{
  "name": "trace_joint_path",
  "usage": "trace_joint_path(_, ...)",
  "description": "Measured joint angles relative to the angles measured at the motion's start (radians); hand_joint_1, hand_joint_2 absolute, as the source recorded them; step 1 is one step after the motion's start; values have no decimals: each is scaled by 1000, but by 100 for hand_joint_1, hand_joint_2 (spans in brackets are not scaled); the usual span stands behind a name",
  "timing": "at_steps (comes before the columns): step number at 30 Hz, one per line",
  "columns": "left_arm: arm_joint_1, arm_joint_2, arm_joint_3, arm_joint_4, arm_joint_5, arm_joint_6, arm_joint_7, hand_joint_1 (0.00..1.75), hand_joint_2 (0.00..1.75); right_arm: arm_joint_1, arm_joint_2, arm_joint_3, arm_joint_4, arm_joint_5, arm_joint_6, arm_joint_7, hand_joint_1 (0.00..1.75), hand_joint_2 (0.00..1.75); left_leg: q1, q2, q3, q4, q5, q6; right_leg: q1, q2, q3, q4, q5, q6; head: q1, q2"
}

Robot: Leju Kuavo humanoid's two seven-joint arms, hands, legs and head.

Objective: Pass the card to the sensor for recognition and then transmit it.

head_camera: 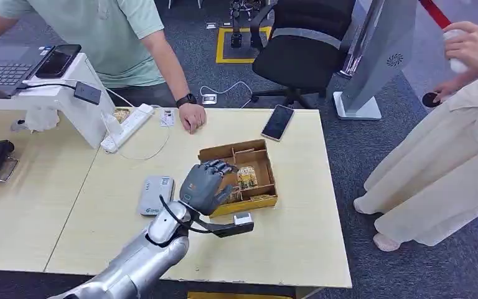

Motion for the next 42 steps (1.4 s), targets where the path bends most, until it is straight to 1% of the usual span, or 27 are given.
trace_joint_path(4,-1,0,0,-6,1,16,5,0,175,0,0,0,0,0,0,-2,0,0,0,0,0,0,0,0,0,0,0,0,0,0,0,0)
trace_joint_path(12,0,2,0,-26,3,14,7,0,175,4,0,0,0,-4,0,-2,0,0,0,0,0,0,0,0,0,0,0,0,0,0,0,0)
trace_joint_path(23,6,15,0,-59,3,13,15,0,175,9,0,-1,0,-5,0,-3,0,0,0,0,0,0,0,0,0,0,0,0,0,0,0,0)
trace_joint_path(32,38,36,3,-112,-5,6,27,0,175,13,0,-5,0,-19,0,-2,0,0,0,0,0,0,0,0,0,0,0,0,0,0,0,0)
trace_joint_path(34,50,45,5,-130,-5,-7,30,0,175,14,0,-9,0,-19,0,-2,0,0,0,0,0,0,0,0,0,0,0,0,0,0,0,0)
trace_joint_path(38,77,66,7,-171,8,-85,36,0,175,16,0,-13,0,-19,0,-2,0,0,0,0,0,0,0,0,0,0,0,0,0,0,0,0)
trace_joint_path(42,102,85,8,-208,15,-110,37,0,175,18,0,-24,0,-18,0,-5,0,0,0,0,0,0,0,0,0,0,0,0,0,0,0,0)
